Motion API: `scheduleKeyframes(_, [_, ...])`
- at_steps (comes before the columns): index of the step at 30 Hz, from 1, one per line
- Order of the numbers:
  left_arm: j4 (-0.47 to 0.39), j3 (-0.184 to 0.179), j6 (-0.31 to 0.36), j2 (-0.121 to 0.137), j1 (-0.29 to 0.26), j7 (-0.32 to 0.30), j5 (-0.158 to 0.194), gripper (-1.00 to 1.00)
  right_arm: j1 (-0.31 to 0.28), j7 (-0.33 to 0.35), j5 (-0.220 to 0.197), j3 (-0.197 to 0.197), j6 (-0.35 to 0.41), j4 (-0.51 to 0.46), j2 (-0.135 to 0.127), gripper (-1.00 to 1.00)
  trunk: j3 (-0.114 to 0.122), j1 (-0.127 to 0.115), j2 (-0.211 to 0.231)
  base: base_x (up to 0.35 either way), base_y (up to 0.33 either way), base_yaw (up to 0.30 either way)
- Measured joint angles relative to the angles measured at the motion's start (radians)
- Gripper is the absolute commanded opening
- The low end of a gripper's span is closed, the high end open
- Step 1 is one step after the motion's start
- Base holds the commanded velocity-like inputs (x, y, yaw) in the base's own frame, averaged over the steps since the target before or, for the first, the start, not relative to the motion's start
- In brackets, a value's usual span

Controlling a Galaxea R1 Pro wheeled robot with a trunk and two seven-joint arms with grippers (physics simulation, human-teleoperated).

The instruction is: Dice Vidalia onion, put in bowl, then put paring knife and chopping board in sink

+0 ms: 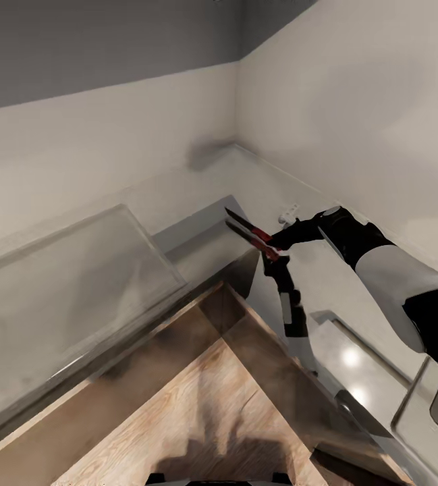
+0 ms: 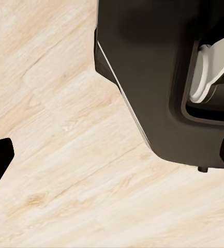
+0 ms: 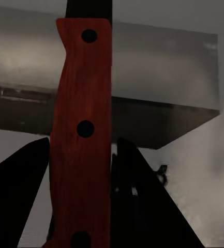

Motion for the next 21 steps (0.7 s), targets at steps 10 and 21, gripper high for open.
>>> scheduleKeyframes(10, [-0.002, 0.0, -0.001, 0.0, 0.0, 0.0, 0.0, 1.0, 0.0, -0.001, -0.007, -0.007, 0.004, -0.015, 0.0, -1.0, 0.016, 0.0, 0.0, -0.328, 0.0, 0.0])
scheduleKeyframes(21, [-0.004, 0.001, -0.001, 0.0, 0.0, 0.001, 0.001, 1.0, 0.0, -0.161, -0.018, -0.11, 0.091, -0.145, 0.028, -1.0, 0.033, 0.0, 0.0, -0.128, 0.011, 0.0])
